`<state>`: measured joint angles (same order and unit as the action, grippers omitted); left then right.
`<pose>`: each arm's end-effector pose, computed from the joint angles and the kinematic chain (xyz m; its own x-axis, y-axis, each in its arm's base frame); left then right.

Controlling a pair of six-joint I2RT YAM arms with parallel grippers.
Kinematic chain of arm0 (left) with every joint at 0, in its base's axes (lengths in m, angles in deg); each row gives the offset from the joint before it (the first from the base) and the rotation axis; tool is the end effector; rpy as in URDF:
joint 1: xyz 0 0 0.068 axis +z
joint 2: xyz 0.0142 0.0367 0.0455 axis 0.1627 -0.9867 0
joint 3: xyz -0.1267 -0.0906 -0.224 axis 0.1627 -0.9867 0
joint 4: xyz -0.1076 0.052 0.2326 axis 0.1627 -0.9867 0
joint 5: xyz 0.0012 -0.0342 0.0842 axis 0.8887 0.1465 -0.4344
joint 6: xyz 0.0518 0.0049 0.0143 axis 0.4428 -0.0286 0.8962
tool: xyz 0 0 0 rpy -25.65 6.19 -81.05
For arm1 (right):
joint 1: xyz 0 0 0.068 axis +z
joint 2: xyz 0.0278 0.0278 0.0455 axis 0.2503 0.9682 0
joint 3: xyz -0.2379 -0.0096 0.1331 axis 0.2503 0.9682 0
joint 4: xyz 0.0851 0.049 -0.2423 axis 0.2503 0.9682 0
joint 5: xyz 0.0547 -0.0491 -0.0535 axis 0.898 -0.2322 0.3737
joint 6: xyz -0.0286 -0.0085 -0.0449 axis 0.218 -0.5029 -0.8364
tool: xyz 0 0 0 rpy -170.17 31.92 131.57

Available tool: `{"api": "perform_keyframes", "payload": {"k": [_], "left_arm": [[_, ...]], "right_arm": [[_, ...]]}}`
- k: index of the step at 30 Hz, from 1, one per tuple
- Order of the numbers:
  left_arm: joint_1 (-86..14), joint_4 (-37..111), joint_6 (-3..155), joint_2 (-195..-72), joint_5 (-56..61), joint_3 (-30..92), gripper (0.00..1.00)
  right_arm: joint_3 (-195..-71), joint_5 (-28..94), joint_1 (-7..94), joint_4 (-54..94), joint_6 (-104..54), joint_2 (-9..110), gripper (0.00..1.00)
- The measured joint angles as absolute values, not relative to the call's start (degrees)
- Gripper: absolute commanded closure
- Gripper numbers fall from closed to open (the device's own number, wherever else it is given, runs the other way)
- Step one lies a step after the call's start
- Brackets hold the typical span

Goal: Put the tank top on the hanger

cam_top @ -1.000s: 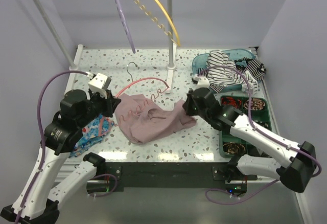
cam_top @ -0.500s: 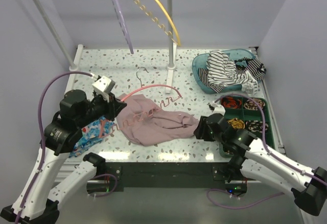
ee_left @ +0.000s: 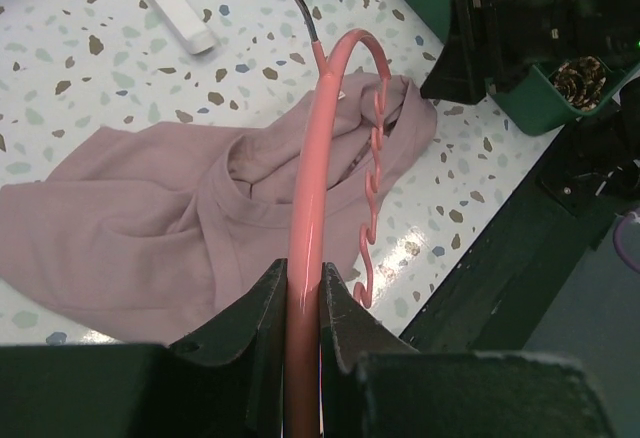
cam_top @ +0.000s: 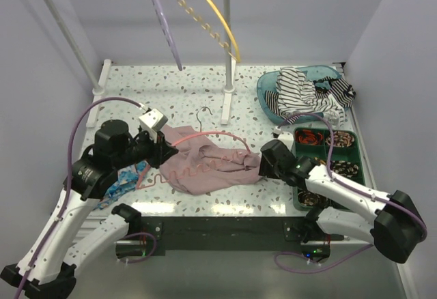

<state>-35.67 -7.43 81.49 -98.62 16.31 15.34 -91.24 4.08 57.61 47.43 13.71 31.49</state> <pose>0.1149 -0.0717 0.3618 -0.4740 0.1228 -0.8719 0.6650 0.6990 -0.2630 0.1550 0.1272 0.1961 -0.7688 0.1877 -0.6113 0.0894 0.9781 0.1879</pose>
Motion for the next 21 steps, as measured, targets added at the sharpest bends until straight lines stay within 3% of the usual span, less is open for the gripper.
{"api": "perform_keyframes", "payload": {"k": [5, 16, 21], "left_arm": [[-37.29, -7.56, 81.53, -99.82, 15.85, 15.31, 1.00], [-41.74, -7.34, 81.95, -103.05, 12.20, 15.25, 1.00], [-42.64, -6.44, 81.97, -103.56, 10.37, 14.53, 1.00]], "right_arm": [[-91.37, 5.94, 51.33, 44.33, 12.59, 31.95, 0.46], [-92.31, 11.40, 48.82, 39.37, 11.78, 38.31, 0.51], [-90.95, 12.30, 48.82, 37.38, 11.78, 39.91, 0.79]]}}
